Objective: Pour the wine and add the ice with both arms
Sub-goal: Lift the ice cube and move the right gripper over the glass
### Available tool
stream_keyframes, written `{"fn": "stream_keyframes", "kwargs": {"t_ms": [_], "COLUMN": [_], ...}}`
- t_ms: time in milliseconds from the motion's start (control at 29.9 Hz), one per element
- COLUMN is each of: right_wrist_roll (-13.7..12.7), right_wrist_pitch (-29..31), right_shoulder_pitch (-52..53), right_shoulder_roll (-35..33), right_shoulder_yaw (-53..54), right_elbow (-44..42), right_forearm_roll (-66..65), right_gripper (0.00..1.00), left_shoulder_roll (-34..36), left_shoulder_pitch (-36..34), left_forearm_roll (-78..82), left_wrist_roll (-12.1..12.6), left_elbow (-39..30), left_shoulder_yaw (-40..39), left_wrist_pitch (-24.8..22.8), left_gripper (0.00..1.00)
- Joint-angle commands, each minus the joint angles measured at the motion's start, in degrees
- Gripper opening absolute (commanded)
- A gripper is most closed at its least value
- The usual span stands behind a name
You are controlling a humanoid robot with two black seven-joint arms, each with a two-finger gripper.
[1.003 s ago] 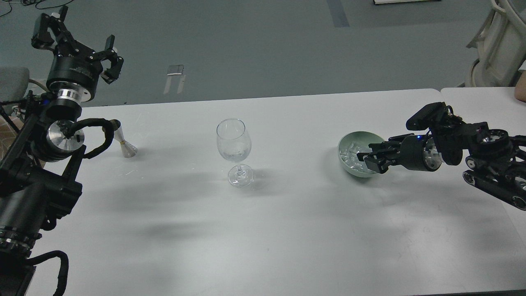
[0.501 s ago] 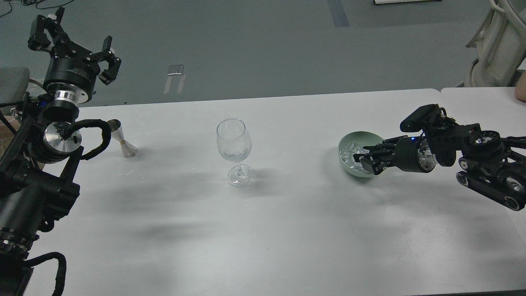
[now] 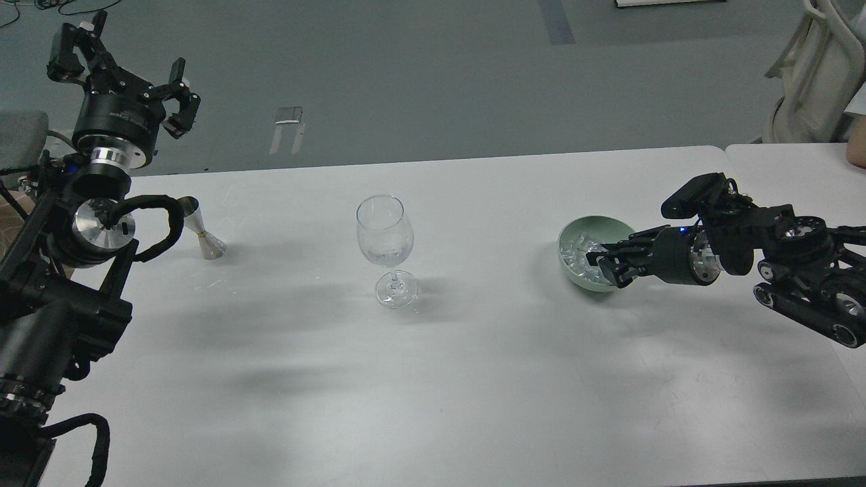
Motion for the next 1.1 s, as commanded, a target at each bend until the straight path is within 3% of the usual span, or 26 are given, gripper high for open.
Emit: {"fn": "stream_keyframes", "kwargs": {"t_ms": [0, 669, 1070], "right_wrist_roll": [0.1, -0.1, -0.4], "right_wrist_pitch": [-0.3, -0.3, -0.3], "right_shoulder_pitch": [1.1, 1.4, 4.2], "right_shoulder_roll": [-0.3, 0.5, 13.9], "right_shoulder_yaw": [1.0, 16.7, 20.5], "right_elbow": [0.2, 10.4, 10.5], "right_forearm_roll": [0.3, 0.3, 0.0], "right_gripper": [0.19, 0.18, 0.16], "left_shoulder_roll": [0.3, 2.5, 5.2], "left_shoulder_pitch": [0.0, -0.2, 0.3], "left_forearm_roll": [0.0, -1.1, -2.5], "left_wrist_roll": [0.0, 0.0, -0.1], "left_elbow": [0.0, 0.0, 0.0], "left_shoulder_yaw": [0.0, -0.2, -0.3], "left_wrist_pitch": [0.1, 0.0, -0.1], "left_gripper": [0.98, 0.98, 0.98]}}
